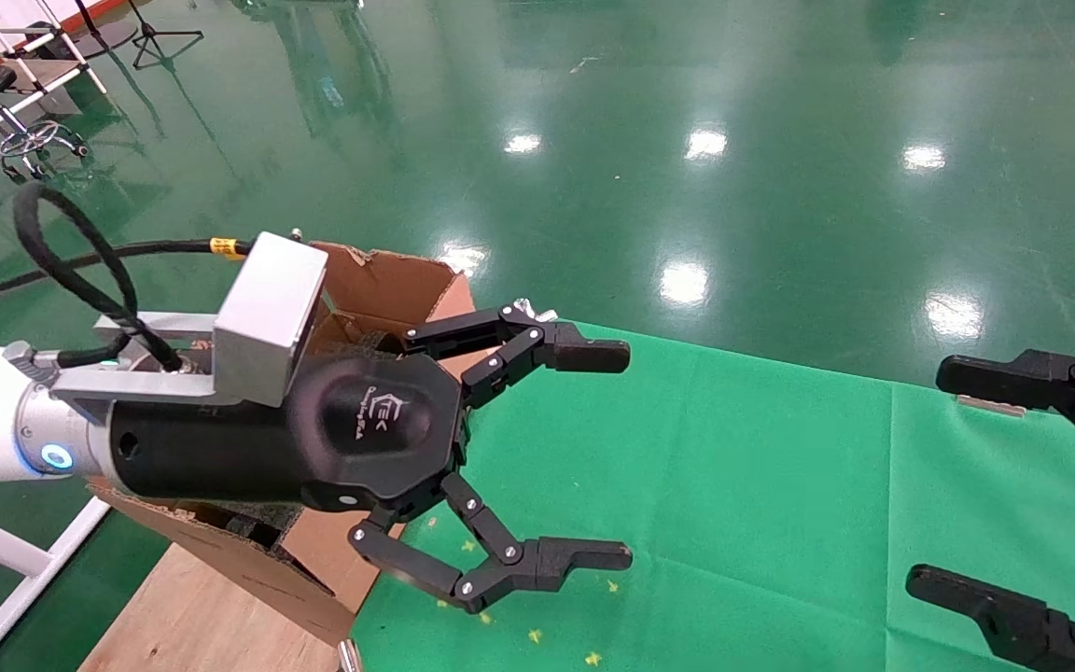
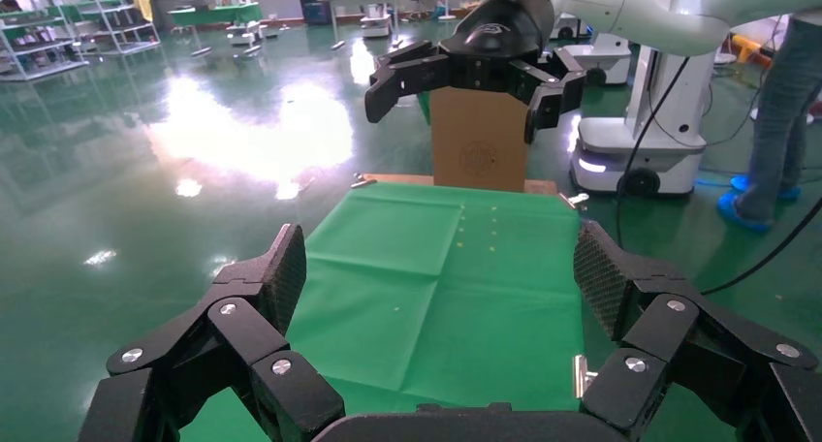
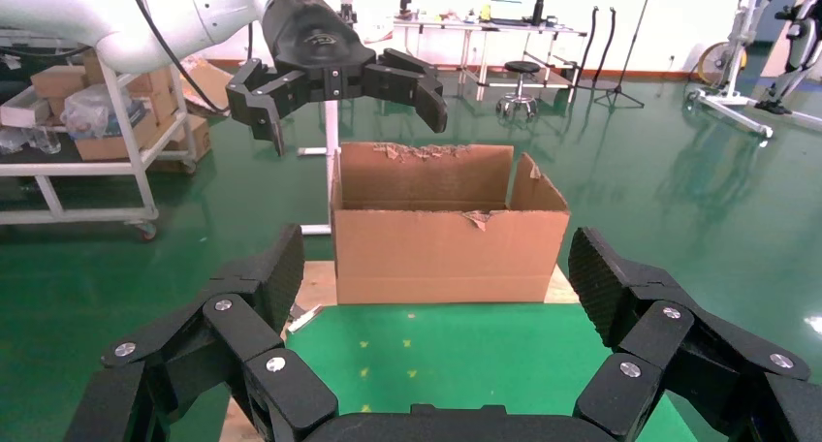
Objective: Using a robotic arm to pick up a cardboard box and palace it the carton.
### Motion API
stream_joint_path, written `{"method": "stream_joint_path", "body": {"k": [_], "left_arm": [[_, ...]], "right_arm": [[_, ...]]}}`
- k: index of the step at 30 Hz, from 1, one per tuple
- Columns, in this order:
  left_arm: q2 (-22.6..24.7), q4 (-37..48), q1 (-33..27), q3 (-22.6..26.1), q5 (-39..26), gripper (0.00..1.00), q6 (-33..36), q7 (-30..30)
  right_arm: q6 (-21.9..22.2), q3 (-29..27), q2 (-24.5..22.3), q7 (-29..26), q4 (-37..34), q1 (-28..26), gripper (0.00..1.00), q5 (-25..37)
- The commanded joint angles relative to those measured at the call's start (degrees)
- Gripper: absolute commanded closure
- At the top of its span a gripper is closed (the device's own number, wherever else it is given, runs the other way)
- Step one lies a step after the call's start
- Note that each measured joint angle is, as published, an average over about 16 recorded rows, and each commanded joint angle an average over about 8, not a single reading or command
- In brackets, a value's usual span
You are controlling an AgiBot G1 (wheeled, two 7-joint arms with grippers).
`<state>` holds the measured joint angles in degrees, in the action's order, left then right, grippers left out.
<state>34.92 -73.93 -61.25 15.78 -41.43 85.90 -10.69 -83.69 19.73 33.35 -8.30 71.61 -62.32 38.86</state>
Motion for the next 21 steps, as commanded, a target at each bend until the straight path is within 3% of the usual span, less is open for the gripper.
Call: {"method": "stream_joint_path", "body": {"k": [1,21], "left_arm": [[0.03,0.13,-0.09,0.08,-0.13,0.0,-0.08,-0.04],[0.12,0.54,-0.42,0.33,-0.59,0.0,-0.3,-0.13]], "right_arm": [[0.0,0.0,0.0,0.0,0.0,0.0,0.0,0.0],[0.0,0.0,0.0,0.0,0.0,0.0,0.0,0.0]]}}
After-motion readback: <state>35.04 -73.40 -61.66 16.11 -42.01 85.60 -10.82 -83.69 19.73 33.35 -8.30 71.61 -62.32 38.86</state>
